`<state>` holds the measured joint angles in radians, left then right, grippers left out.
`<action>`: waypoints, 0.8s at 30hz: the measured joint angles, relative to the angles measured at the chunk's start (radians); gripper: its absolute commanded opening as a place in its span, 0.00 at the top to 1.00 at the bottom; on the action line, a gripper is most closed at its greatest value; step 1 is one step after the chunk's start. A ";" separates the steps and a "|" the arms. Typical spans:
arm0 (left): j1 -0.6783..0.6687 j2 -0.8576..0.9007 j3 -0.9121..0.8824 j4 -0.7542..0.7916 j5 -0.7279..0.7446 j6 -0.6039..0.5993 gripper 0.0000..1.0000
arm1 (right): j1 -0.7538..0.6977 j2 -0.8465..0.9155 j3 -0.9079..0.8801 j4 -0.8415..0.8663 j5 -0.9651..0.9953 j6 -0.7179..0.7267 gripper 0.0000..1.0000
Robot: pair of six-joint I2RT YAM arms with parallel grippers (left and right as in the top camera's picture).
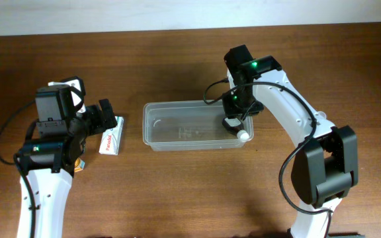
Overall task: Pack container
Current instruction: 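Move the right gripper to the orange tube and grasp it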
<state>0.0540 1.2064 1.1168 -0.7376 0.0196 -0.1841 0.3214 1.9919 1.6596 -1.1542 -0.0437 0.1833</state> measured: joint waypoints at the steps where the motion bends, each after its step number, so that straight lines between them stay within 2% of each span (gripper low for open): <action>1: 0.000 0.000 0.000 0.000 0.000 0.000 0.01 | 0.000 0.000 0.002 -0.004 0.000 0.000 0.58; 6: 0.000 0.000 0.000 0.000 0.000 0.000 0.01 | 0.000 -0.010 0.079 -0.053 0.012 -0.004 0.50; 10: 0.000 0.000 0.000 0.000 0.000 0.000 0.00 | -0.009 -0.064 0.219 -0.119 0.060 -0.003 0.36; 13: 0.000 0.000 0.000 0.000 0.000 0.000 0.00 | -0.048 -0.117 0.338 -0.167 0.084 -0.003 0.31; 18: 0.000 0.000 0.000 0.000 0.000 0.000 0.01 | -0.195 -0.176 0.428 -0.223 0.100 -0.003 0.30; 24: 0.000 0.000 0.000 0.000 0.000 0.000 0.01 | -0.334 -0.124 0.417 -0.291 0.093 -0.004 0.30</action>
<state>0.0540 1.2064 1.1168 -0.7376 0.0200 -0.1841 -0.0124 1.8679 2.0766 -1.4452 0.0490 0.1795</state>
